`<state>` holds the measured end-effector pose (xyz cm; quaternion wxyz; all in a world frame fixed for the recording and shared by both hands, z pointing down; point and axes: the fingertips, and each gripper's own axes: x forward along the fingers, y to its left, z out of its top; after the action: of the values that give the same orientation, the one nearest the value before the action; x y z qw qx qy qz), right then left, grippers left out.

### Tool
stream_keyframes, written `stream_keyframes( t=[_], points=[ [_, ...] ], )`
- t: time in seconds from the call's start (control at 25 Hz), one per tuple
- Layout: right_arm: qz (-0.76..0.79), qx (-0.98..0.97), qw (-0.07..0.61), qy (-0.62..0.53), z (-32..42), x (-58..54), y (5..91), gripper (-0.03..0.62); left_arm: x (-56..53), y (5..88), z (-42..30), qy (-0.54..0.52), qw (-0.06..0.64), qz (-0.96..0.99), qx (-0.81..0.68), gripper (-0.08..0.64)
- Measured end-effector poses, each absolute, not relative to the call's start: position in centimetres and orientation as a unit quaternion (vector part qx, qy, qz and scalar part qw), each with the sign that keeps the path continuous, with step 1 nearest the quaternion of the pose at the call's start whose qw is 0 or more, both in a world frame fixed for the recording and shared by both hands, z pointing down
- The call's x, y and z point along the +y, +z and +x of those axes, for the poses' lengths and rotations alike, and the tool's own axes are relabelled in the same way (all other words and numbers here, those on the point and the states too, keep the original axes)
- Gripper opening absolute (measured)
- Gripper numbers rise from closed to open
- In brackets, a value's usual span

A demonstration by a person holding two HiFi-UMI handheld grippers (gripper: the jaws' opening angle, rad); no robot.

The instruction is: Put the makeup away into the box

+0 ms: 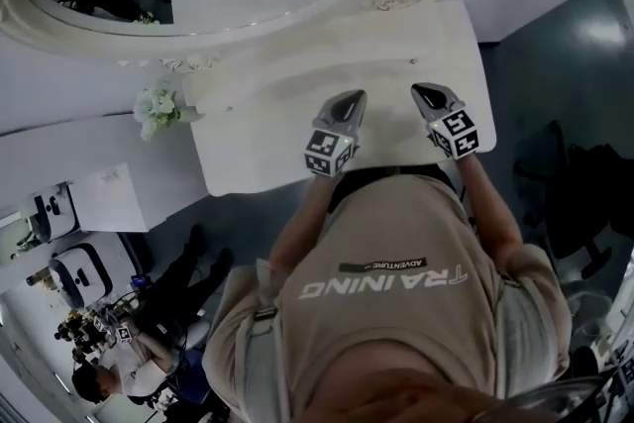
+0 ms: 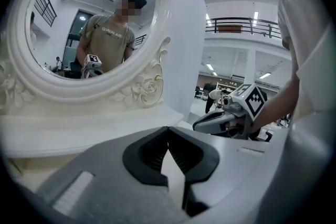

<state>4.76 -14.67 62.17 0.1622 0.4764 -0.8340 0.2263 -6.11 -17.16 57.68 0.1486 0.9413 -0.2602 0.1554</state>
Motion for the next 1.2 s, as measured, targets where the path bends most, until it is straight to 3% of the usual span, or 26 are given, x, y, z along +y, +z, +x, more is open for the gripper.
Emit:
stream_keyframes(
  t=[0.48,0.8,1.04,1.2],
  points=[
    [0.503,-0.847,0.101,0.141,-2.6,-13.4,51.6,0.005,-17.0,49.4,-14.3,0.083,0.093,0.946,-0.298,0.006],
    [0.534,-0.831,0.113,0.104,-4.7,-11.3,49.2,0.005,-17.3,48.6,-20.0,0.072,0.080,0.937,-0.332,0.006],
    [0.550,-0.820,0.058,0.148,-4.8,-10.2,48.7,0.005,-16.8,49.6,-21.2,0.063,0.099,0.934,-0.337,0.006],
    [0.545,-0.825,0.064,0.133,-4.7,-9.6,48.7,0.003,-16.1,49.6,-20.5,0.072,0.092,0.938,-0.327,0.006]
  ],
)
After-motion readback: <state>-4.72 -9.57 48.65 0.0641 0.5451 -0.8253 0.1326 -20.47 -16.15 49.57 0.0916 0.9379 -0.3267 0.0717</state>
